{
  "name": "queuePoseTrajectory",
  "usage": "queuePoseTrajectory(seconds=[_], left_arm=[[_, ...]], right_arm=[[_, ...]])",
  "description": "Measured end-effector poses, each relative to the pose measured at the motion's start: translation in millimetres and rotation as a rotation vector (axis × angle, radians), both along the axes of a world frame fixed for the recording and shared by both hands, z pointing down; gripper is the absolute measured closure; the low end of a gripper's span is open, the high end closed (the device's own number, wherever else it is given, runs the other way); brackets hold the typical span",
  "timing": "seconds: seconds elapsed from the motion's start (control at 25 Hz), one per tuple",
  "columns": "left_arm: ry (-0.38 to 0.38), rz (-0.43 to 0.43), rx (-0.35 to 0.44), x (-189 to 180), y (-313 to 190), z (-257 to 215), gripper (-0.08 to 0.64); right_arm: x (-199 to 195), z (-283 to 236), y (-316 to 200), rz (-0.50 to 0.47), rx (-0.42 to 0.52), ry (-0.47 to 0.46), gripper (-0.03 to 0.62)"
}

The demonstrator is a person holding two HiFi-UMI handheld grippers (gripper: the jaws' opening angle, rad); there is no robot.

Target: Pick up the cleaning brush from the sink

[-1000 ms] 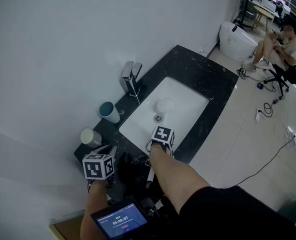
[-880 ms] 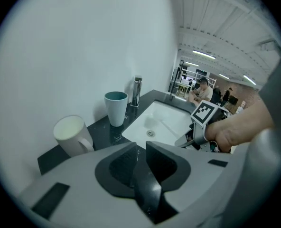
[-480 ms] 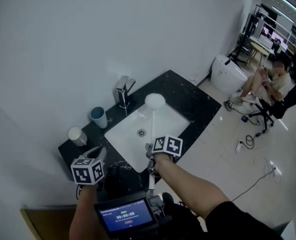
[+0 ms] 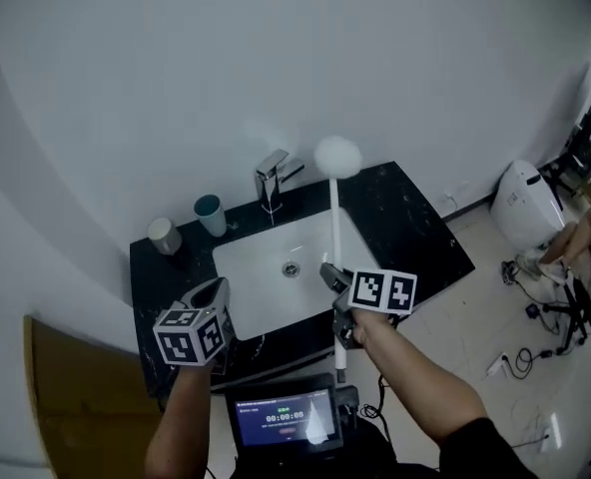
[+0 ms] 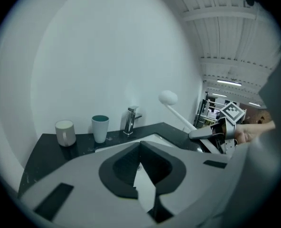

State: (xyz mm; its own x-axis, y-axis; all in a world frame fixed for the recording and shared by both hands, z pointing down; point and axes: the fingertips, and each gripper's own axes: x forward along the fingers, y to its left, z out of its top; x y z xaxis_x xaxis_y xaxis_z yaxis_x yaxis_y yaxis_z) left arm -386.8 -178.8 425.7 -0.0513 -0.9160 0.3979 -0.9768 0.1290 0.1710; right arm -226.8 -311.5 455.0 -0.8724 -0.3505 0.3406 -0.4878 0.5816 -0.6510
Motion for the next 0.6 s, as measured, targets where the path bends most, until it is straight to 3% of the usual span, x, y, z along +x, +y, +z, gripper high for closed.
queuePoseTrajectory(seconds=[0.16, 0.28, 0.36, 0.48, 0.6], left_arm=[[-0.041, -0.092, 0.055, 49, 1, -28, 0.560], [-0.111, -0.220, 0.074, 68, 29, -46, 0.560], [-0.152, -0.263, 0.089, 80, 42, -56, 0.560], [-0.145, -0.289, 0.129, 90, 59, -65, 0.560], [-0.176, -0.339, 0.212, 90, 74, -81, 0.560]], right_arm=[[32, -33, -12, -0.159, 0.195, -0.002, 0.546], [49, -55, -1, -0.217, 0.320, -0.026, 0.546], [57, -73, 10, -0.232, 0.403, -0.072, 0.546], [64, -90, 29, -0.228, 0.510, -0.095, 0.546], [72, -100, 48, -0.191, 0.552, -0.114, 0.546]])
